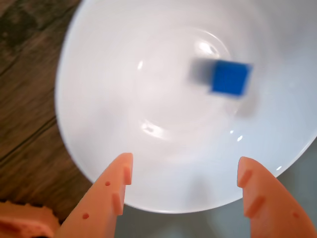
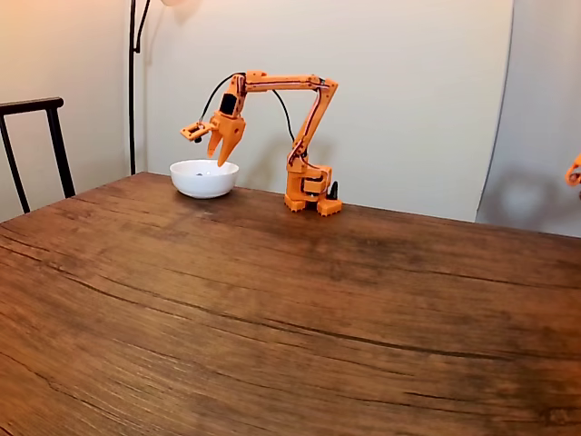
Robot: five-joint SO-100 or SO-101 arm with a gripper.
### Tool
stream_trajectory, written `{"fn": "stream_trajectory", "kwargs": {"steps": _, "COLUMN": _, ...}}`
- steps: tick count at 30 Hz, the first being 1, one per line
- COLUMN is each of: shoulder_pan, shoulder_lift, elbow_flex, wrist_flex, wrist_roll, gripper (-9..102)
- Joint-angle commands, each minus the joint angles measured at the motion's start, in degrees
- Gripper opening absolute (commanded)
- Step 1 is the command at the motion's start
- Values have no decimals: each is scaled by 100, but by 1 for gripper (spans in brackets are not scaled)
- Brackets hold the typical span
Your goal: Grasp the cube and drop it in the bowl
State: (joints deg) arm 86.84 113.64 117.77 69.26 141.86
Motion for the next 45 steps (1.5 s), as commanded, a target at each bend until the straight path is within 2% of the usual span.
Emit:
{"fn": "stream_trajectory", "kwargs": {"steps": 1, "shoulder_pan": -316, "shoulder_lift": 88, "elbow_flex": -519, "wrist_flex": 378, "wrist_roll": -18, "gripper": 26}}
{"fn": "stream_trajectory", "kwargs": {"steps": 8, "shoulder_pan": -1248, "shoulder_lift": 88, "elbow_flex": -1854, "wrist_flex": 1468, "wrist_roll": -185, "gripper": 17}}
{"fn": "stream_trajectory", "kwargs": {"steps": 12, "shoulder_pan": -1811, "shoulder_lift": 193, "elbow_flex": -2101, "wrist_flex": 2013, "wrist_roll": -457, "gripper": 14}}
{"fn": "stream_trajectory", "kwargs": {"steps": 20, "shoulder_pan": -2619, "shoulder_lift": 2443, "elbow_flex": -1292, "wrist_flex": 2303, "wrist_roll": -1151, "gripper": 11}}
{"fn": "stream_trajectory", "kwargs": {"steps": 27, "shoulder_pan": -3630, "shoulder_lift": 4263, "elbow_flex": -193, "wrist_flex": 2979, "wrist_roll": -1556, "gripper": 11}}
{"fn": "stream_trajectory", "kwargs": {"steps": 38, "shoulder_pan": -5836, "shoulder_lift": 5889, "elbow_flex": 888, "wrist_flex": 2848, "wrist_roll": -2689, "gripper": 4}}
{"fn": "stream_trajectory", "kwargs": {"steps": 45, "shoulder_pan": -7058, "shoulder_lift": 6311, "elbow_flex": 1362, "wrist_flex": 2021, "wrist_roll": -3138, "gripper": -1}}
